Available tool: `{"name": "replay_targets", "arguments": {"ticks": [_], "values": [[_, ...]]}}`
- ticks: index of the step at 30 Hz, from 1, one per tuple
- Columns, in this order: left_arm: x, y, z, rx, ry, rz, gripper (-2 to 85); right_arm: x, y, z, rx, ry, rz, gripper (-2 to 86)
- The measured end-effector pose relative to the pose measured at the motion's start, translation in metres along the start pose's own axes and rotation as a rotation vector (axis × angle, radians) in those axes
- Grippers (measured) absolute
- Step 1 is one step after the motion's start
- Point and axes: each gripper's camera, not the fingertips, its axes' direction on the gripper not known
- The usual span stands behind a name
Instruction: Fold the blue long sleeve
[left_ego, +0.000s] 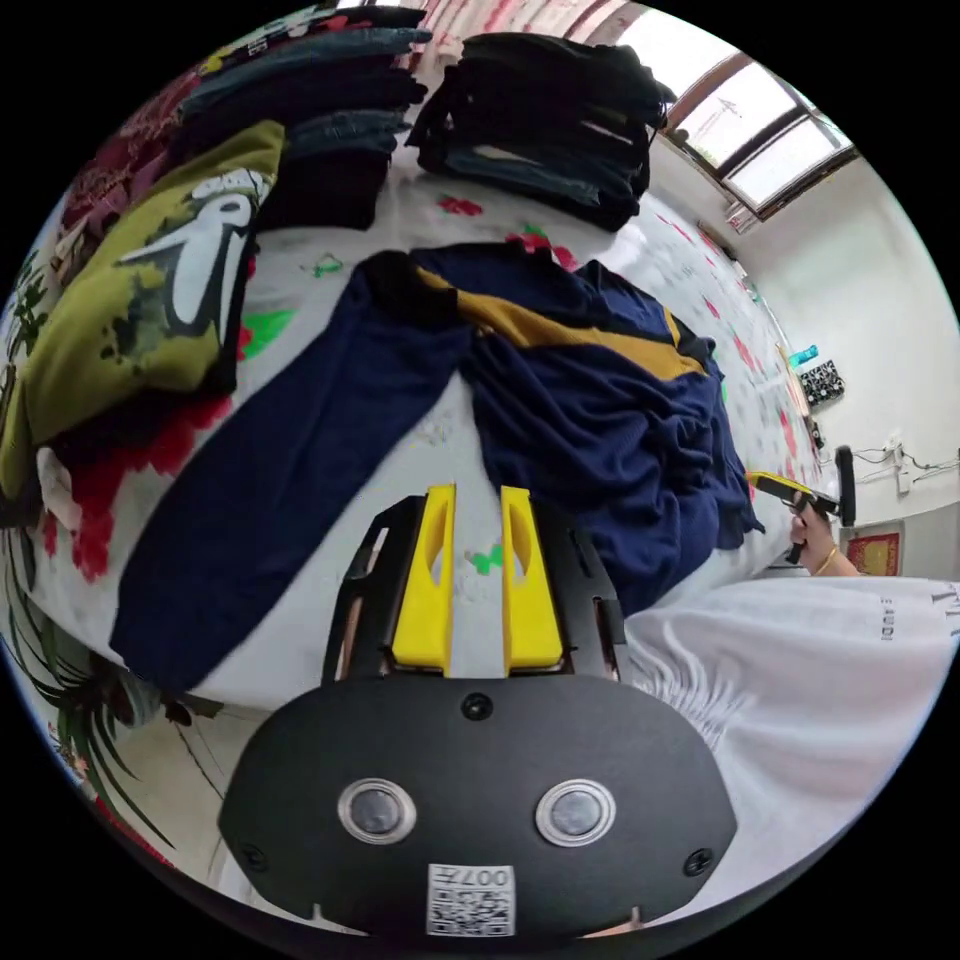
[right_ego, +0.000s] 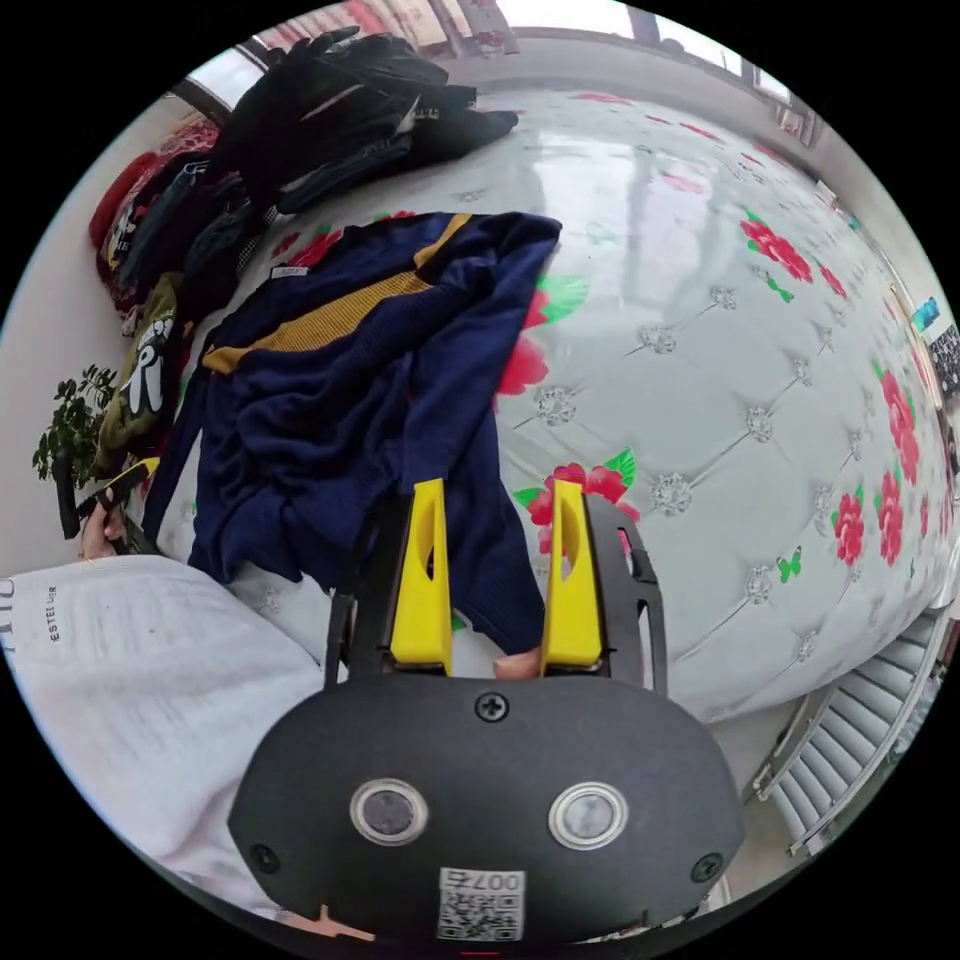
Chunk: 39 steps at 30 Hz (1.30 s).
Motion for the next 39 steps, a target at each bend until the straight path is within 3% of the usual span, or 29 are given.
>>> {"name": "replay_targets", "arguments": {"ticks": [2,4,7,10,12,14,17,19,22,28,30,32,36,39], "values": [[0.014,0.028,0.031,-0.087,0.078,-0.011,8.2,-0.002,-0.007,0.019,-0.074,-0.02,-0.024,6.7],[0.027,0.035,0.047,-0.137,0.12,0.009,8.6,-0.013,-0.017,0.029,-0.108,0.144,-0.083,3.1],[0.051,0.03,0.07,-0.203,0.111,0.089,7.2,-0.007,-0.039,0.018,-0.147,0.215,-0.134,1.2],[0.066,0.02,0.081,-0.212,-0.032,0.197,2.1,0.048,-0.042,-0.05,0.087,0.439,0.102,1.3],[0.065,0.012,0.083,-0.228,-0.046,0.224,1.2,0.088,-0.027,-0.096,0.229,0.454,0.286,2.3],[0.049,0.003,0.078,-0.229,-0.076,0.145,1.1,0.113,-0.008,-0.127,0.303,0.404,0.328,3.5],[0.023,0.008,0.048,-0.12,-0.076,0.032,2.1,0.12,0.02,-0.132,0.282,0.184,0.214,5.5],[0.009,0.019,0.03,-0.077,-0.061,-0.047,3.3,0.101,0.045,-0.104,0.223,-0.022,0.087,7.1],[-0.003,0.042,0.007,-0.05,-0.054,-0.087,6.6,0.061,0.071,-0.055,0.124,-0.166,-0.041,8.9],[0.006,0.061,0.016,-0.119,0.067,-0.019,10.9,-0.005,0.08,0.013,-0.065,-0.115,-0.247,9.0],[0.016,0.054,0.032,-0.175,0.055,0.008,9.5,-0.016,0.077,0.024,-0.086,-0.025,-0.275,6.9],[0.03,0.043,0.042,-0.215,-0.102,0.042,6.4,-0.027,0.077,0.026,-0.079,0.076,-0.345,4.4],[0.043,0.031,0.038,-0.247,-0.106,0.189,-0.1,-0.022,0.072,0.016,-0.141,0.001,-0.383,1.0],[0.022,0.029,0.0,-0.227,-0.015,0.174,-0.6,0.017,0.085,-0.039,-0.023,-0.142,-0.318,0.2]]}}
